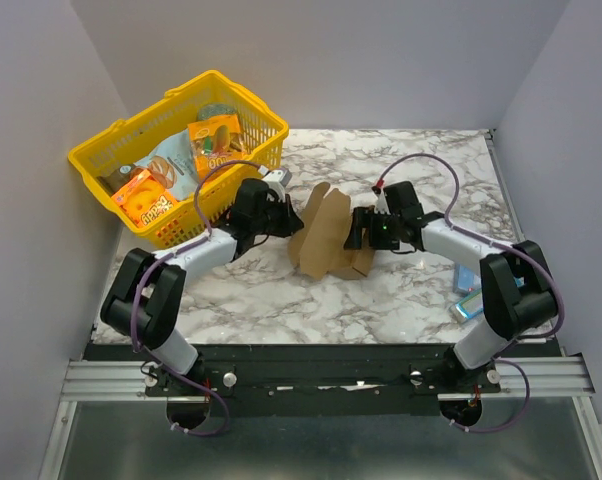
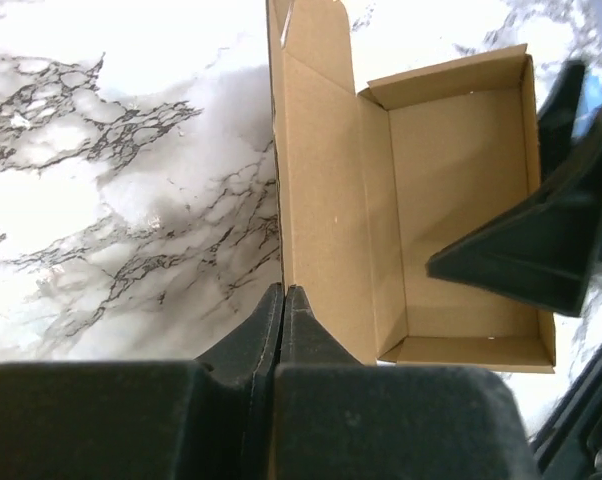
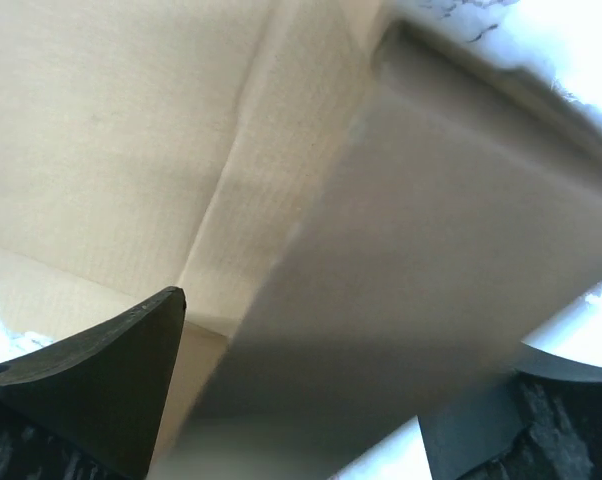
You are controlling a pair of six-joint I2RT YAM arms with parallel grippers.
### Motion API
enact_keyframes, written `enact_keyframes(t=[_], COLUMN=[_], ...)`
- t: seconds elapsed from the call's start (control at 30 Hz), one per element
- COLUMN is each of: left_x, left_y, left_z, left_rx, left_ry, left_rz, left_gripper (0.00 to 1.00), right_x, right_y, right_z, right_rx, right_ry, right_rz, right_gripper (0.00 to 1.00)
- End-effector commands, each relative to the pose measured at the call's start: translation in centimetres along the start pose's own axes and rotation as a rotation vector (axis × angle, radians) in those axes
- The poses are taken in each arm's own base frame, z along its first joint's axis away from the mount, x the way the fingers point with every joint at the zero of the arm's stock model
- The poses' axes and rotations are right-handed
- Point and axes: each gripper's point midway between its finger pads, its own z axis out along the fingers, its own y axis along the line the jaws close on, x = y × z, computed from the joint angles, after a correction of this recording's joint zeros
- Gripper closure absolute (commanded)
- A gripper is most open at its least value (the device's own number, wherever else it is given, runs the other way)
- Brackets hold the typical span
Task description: Fold the paper box
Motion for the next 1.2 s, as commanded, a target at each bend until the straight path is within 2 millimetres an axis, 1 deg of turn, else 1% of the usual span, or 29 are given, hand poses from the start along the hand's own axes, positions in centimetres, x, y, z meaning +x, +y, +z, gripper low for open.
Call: enact_keyframes(t=[0.0,0.03,0.1,0.13,0.17,0.27,0.33,0.43,0.47,0.5,0.53,0.57,0.63,0.7,0.73,0.77,0.8,0.83,0.87,0.9,0.93,0.97,1.0,1.07,1.1,1.13,1.17], left_x=[-1.0,-1.2,-1.0,-1.3,-1.2,-1.2,-0.8,-0.3,0.0,0.1,0.1,0.1,-0.3,-1.0,-1.2,-1.5,-2.1,-2.4,-2.6,-3.1,-3.3,-3.3,-3.5,-3.6,-3.3,-3.0,-2.8], left_y=[-0.7,-1.5,-1.6,-1.5,-1.8,-1.1,-1.0,-0.8,-0.8,-0.7,-0.2,-0.1,-0.1,-0.9,-1.0,-1.1,-1.5,-1.7,-1.9,-2.3,-2.7,-3.2,-3.7,-3.9,-4.5,-4.7,-5.0], left_z=[-1.4,-1.5,-2.1,-2.4,-2.6,-3.1,-3.3,-3.4,-3.4,-3.4,-3.5,-3.5,-3.4,-3.3,-3.3,-3.3,-3.4,-3.5,-3.6,-3.7,-3.8,-3.8,-4.0,-4.1,-4.0,-3.9,-3.9], left_rx=[-0.096,-0.096,-0.136,-0.170,-0.178,-0.241,-0.257,-0.273,-0.275,-0.280,-0.308,-0.313,-0.316,-0.282,-0.278,-0.278,-0.273,-0.271,-0.267,-0.261,-0.253,-0.242,-0.239,-0.258,-0.240,-0.228,-0.214], left_ry=[0.026,0.022,0.048,0.040,0.048,0.076,0.102,0.119,0.124,0.130,0.129,0.130,0.127,0.111,0.109,0.105,0.098,0.096,0.099,0.097,0.095,0.104,0.104,0.112,0.131,0.138,0.146], left_rz=[0.205,0.264,0.303,0.321,0.342,0.311,0.284,0.236,0.229,0.212,0.210,0.208,0.217,0.237,0.249,0.258,0.267,0.274,0.296,0.316,0.340,0.404,0.438,0.518,0.602,0.631,0.653], left_gripper=[1.00,1.00,1.00,1.00,1.00,1.00,1.00,1.00,1.00,1.00,1.00,1.00,1.00,1.00,1.00,1.00,1.00,1.00,1.00,1.00,1.00,1.00,1.00,1.00,1.00,1.00,1.00], right_x=[-1.8,-2.3,-2.8,-3.4,-3.5,-4.1,-3.8,-3.7,-3.0,-3.2,-2.9,-2.2,-1.9,-0.8,0.0,0.6,1.0,2.3,2.8,3.5,4.0,4.5,4.6,4.4,4.1,3.5,2.6], right_y=[-0.1,0.2,0.3,0.7,0.8,0.8,0.0,-0.2,-0.5,0.0,0.2,0.0,0.2,-0.2,-0.1,0.0,0.4,0.4,0.6,1.2,1.2,1.3,1.3,0.7,0.3,0.1,0.3], right_z=[-2.5,-3.4,-4.2,-5.1,-5.5,-6.7,-7.2,-8.5,-8.6,-9.5,-9.7,-9.7,-10.3,-9.7,-9.0,-8.6,-8.2,-7.5,-7.1,-6.8,-6.5,-6.3,-6.3,-6.4,-6.8,-7.0,-7.3], right_rx=[0.043,0.040,0.047,0.039,0.038,0.055,0.101,0.120,0.121,0.101,0.085,0.085,0.070,0.073,0.057,0.045,0.024,0.014,0.011,0.002,0.005,0.004,0.006,0.042,0.063,0.087,0.085], right_ry=[-0.086,-0.115,-0.145,-0.179,-0.190,-0.219,-0.219,-0.259,-0.255,-0.285,-0.289,-0.285,-0.303,-0.276,-0.240,-0.220,-0.206,-0.169,-0.153,-0.137,-0.127,-0.115,-0.113,-0.132,-0.151,-0.174,-0.195], right_rz=[0.019,0.018,0.029,0.025,0.024,0.025,0.026,0.007,0.006,-0.003,-0.002,0.002,0.005,0.021,0.032,0.042,0.053,0.060,0.065,0.064,0.064,0.068,0.082,0.088,0.095,0.090,0.079], right_gripper=[0.05,0.03,0.03,0.03,0.03,0.03,0.04,0.08,0.09,0.11,0.12,0.14,0.16,0.21,0.25,0.30,0.32,0.33,0.34,0.34,0.34,0.34,0.34,0.32,0.30,0.27,0.23])
